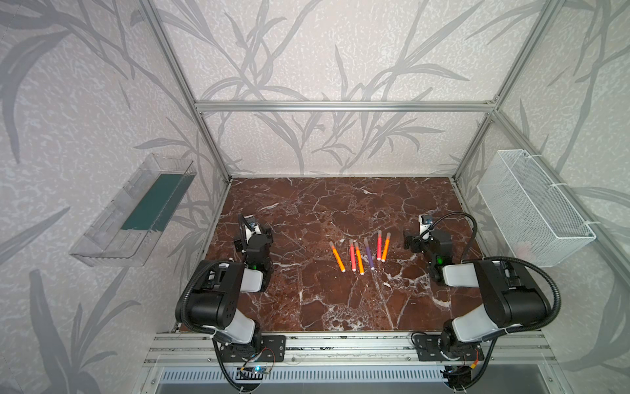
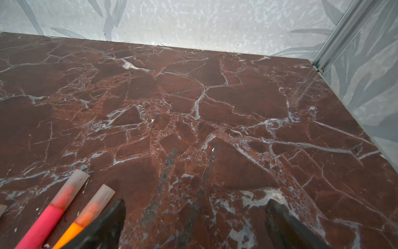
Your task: Insert the pens into the pen caps
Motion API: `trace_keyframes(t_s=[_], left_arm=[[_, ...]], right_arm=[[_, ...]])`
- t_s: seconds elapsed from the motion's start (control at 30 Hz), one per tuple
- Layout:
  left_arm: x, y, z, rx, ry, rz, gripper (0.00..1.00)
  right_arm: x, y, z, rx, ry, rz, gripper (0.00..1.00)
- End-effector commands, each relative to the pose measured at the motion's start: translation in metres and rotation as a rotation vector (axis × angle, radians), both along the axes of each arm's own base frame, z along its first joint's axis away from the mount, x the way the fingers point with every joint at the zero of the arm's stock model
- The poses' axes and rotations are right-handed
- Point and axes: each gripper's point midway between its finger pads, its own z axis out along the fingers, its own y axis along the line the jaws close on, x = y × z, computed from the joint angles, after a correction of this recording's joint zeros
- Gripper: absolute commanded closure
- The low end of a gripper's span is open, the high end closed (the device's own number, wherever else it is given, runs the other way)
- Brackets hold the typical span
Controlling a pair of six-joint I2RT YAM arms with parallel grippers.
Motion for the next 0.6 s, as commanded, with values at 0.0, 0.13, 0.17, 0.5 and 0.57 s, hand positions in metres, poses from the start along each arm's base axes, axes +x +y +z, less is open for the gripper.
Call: trace_keyframes(t_s=[0.0,0.13,0.17,0.5,0.57], left_arm=[[0.0070,-0.0082,-0.0055,-0.056,0.020,-0.052,0.05],[0.0084,-0.0085,-0.0037,-0.040,0.001,-0.056,0.01],[0.0082,-0.0082,-0.0048,-0.052,0.015,-0.052,0.01],[0.0086,-0.0085,-0.0035,-0.044,0.003,-0.056,0.01],[0.0086,-0.0085,-0.0041,-0.042,0.004,-0.056,0.01]], right_arm=[[0.0057,0.0010,0.0138,-0.013,-0.039,0.003,0.01],[0.0060,0.0015,0.0140,-0.016,-0.040,0.001,0.01],[0.0061,0.0017,0.0137,-0.021,-0.038,0.000,0.01],[0.0069,0.0038,0.0132,-0.041,-0.034,-0.002,0.01],[0.0069,0.0036,0.0133,-0.041,-0.035,-0.004,0.01]])
